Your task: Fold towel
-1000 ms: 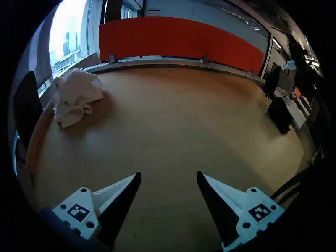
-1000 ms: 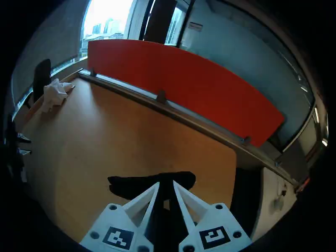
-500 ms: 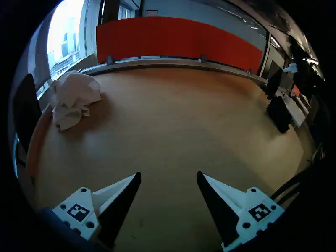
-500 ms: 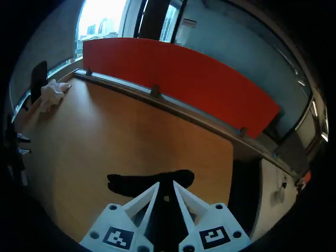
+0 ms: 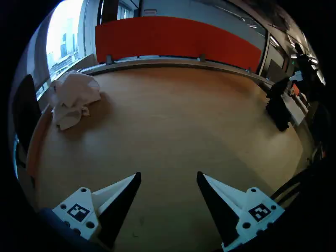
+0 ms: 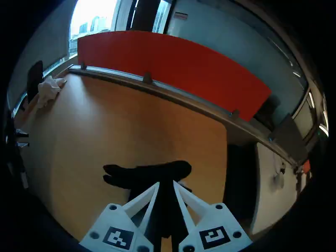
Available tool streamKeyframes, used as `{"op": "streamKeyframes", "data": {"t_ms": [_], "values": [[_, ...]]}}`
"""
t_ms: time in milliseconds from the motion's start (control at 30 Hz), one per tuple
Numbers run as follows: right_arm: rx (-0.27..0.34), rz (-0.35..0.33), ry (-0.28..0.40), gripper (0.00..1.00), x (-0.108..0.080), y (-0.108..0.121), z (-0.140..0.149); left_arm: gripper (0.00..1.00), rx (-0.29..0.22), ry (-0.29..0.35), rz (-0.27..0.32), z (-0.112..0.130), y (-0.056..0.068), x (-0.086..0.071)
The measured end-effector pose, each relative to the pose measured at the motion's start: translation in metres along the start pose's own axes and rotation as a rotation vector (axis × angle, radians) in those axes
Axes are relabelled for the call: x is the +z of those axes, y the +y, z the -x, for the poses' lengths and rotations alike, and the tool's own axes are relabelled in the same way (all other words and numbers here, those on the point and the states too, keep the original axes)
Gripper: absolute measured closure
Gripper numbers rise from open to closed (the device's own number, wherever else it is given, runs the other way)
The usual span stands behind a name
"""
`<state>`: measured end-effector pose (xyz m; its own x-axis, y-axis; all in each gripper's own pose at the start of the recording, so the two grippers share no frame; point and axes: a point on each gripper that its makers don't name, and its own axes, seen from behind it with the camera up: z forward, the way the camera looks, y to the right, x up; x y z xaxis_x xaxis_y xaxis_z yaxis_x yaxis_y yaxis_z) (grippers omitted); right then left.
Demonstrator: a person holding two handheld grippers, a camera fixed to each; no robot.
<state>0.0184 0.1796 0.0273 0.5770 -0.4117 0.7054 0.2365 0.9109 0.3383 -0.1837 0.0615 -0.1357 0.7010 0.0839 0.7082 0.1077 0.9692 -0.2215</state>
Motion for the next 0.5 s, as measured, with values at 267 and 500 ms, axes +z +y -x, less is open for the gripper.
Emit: {"op": "streamKeyframes", "data": {"t_ms": [267, 500], "values": [[0.044, 0.028, -0.066, 0.93, -0.004, 0.011, 0.056, 0.01, 0.005, -0.004, -0.002, 0.002, -0.002, -0.002], [0.104, 0.042, -0.109, 0.93, -0.001, 0.018, 0.098, 0.01, 0.011, -0.011, -0.005, 0.005, -0.002, -0.003]]}}
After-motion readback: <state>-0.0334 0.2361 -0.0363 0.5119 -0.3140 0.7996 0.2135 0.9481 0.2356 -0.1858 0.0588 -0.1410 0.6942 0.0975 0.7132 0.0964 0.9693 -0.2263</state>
